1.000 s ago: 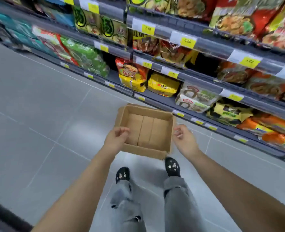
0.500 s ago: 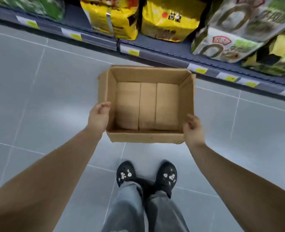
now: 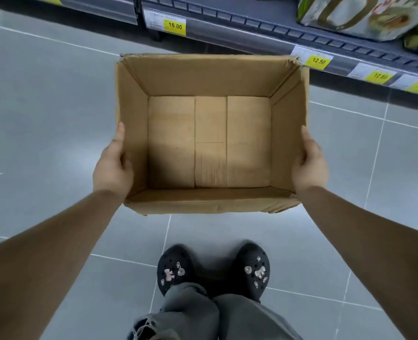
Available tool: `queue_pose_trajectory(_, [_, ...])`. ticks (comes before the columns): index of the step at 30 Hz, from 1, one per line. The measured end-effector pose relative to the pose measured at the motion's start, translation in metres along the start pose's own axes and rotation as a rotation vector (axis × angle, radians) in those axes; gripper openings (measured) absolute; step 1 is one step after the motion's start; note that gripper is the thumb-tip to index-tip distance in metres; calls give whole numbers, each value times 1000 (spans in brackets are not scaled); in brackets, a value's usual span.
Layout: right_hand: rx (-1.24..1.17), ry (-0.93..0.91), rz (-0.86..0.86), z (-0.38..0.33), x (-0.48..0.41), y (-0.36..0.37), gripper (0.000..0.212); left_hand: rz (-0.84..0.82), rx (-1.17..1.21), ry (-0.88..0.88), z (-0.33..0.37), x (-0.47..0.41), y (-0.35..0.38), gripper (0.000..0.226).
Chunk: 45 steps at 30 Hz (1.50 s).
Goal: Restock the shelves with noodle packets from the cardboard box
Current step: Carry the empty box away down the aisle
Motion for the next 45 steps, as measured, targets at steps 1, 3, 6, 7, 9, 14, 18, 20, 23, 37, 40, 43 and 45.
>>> queue_pose_trajectory(1, [-2,11,4,-1,6,-5,61,14,6,-4,3,2,-3,66])
queue_pose_trajectory(3, [-5,48,8,-2,20,-18,60,23,7,-16,14,9,-17,65])
queue_pose_trajectory(6, [14,75,37,-1,53,-56,60,13,-4,-3,47,31,-53,63])
queue_pose_trajectory(7, [20,96,41,-3,68,-72,60,10,-9,13,59,41,-68,62])
queue_pose_trajectory(9, [17,145,53,-4,105,-109,59,-6,-25,33,89,61,-102,58])
queue_pose_trajectory(14, [-73,253,136,-19,216,-206,58,-51,55,37,158,121,-193,56])
queue_pose_trajectory(18, [-164,325,172,-23,308,-280,59,-101,28,89,206,170,-262,56])
queue_pose_trajectory(20, [-239,327,230,-24,350,-310,59,-122,3,149,230,192,-289,55])
queue_pose_trajectory(23, [-321,364,305,-17,397,-340,60,-133,-38,238,258,217,-320,55])
queue_pose_trajectory(37, [-698,602,574,98,465,-452,53,-314,-25,669,461,280,-287,52])
queue_pose_trajectory(40, [-751,650,602,143,461,-487,52,-331,-58,707,512,307,-244,52])
queue_pose_trajectory(43, [-744,730,622,189,457,-525,55,-345,-96,738,565,342,-202,53])
queue_pose_trajectory(45, [-746,768,621,216,455,-549,54,-362,-115,753,601,363,-177,52])
Point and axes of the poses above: each hand's wrist, its own x-axis away from the middle knuckle, its own y-axis out of the palm, z = x × y, the point moved 2 cm from there along -x, towards the middle knuckle, and after that the axes turned 12 degrees about y, right-handed, at the moved point
